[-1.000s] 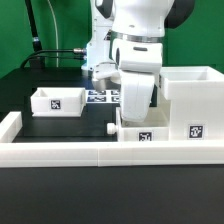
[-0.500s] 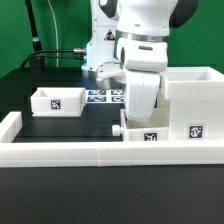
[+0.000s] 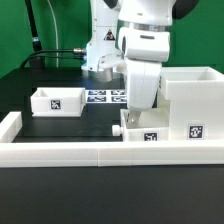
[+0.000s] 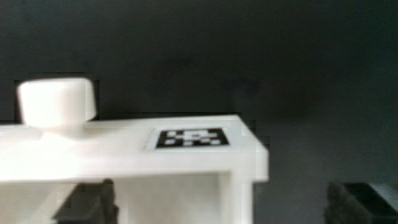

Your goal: Assemble drawer

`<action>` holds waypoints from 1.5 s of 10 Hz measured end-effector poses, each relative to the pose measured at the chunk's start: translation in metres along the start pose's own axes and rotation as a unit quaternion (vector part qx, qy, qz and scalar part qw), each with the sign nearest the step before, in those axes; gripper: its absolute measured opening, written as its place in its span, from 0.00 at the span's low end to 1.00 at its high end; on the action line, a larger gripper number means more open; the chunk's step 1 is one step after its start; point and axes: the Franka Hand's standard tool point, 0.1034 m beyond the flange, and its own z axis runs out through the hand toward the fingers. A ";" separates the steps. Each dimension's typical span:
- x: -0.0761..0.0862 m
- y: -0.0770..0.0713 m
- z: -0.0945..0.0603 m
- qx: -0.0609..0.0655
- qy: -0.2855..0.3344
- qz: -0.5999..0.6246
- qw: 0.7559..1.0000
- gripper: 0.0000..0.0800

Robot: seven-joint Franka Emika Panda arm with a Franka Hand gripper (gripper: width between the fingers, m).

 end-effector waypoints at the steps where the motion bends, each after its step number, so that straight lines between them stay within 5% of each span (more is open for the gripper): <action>1: -0.002 0.001 -0.010 0.003 -0.002 0.002 1.000 0.80; 4: -0.025 0.006 -0.024 -0.002 -0.006 -0.010 1.000 0.81; 7: -0.065 0.002 -0.009 0.007 0.001 -0.021 1.000 0.81; 12: -0.084 -0.001 0.013 0.019 0.064 -0.022 0.998 0.81; 15: -0.072 -0.004 0.023 0.028 0.083 -0.009 0.996 0.81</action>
Offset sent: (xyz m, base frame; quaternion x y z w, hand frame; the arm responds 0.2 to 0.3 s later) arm 0.0013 -0.0369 0.0199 0.0092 -0.0155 -0.0475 0.9987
